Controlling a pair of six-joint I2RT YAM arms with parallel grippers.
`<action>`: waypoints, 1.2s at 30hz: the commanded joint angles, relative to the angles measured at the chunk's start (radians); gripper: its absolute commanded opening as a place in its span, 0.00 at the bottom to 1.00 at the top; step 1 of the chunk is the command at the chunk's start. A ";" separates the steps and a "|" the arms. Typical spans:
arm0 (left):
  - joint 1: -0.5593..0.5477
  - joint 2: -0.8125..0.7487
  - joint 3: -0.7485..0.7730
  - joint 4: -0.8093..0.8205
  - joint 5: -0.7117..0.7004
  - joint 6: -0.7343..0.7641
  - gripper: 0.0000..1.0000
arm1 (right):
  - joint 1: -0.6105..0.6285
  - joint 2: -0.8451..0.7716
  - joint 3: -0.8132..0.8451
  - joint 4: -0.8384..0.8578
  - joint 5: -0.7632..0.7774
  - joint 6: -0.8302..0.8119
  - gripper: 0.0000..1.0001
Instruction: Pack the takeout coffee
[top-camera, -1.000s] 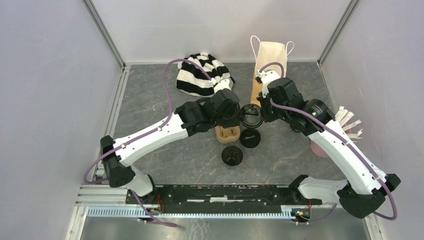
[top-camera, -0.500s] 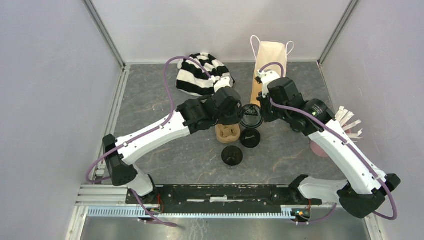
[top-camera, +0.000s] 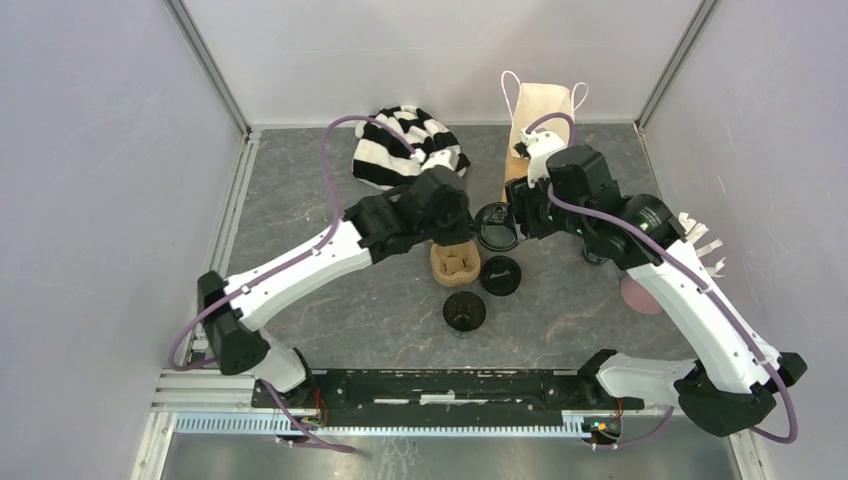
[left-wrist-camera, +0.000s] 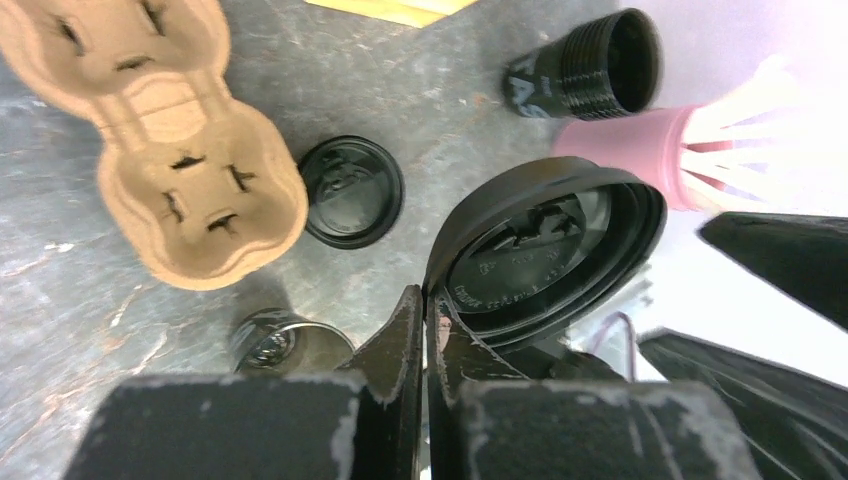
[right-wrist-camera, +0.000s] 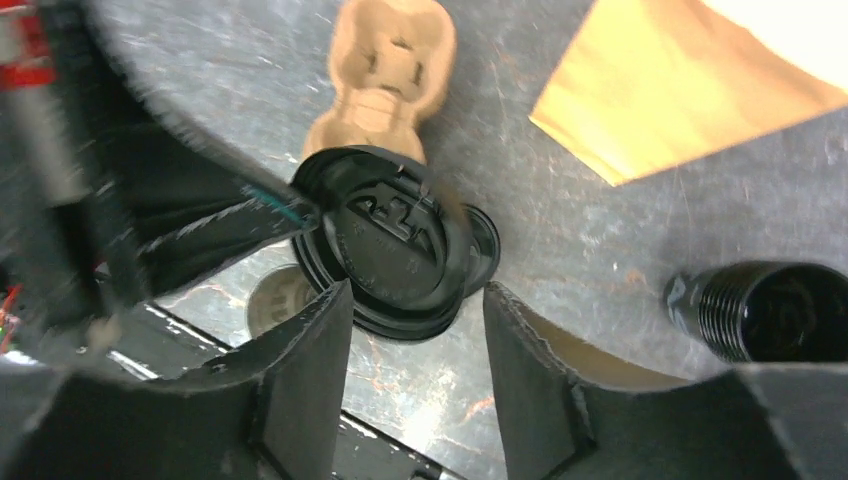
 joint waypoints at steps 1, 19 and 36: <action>0.163 -0.190 -0.174 0.239 0.315 -0.010 0.02 | 0.003 -0.017 0.156 0.064 -0.183 0.003 0.64; 0.538 -0.398 -0.609 1.791 1.111 -0.742 0.02 | -0.008 -0.023 0.163 0.791 -0.788 0.403 0.98; 0.539 -0.336 -0.580 1.978 1.148 -0.780 0.02 | 0.001 -0.027 -0.076 1.196 -0.901 0.778 0.98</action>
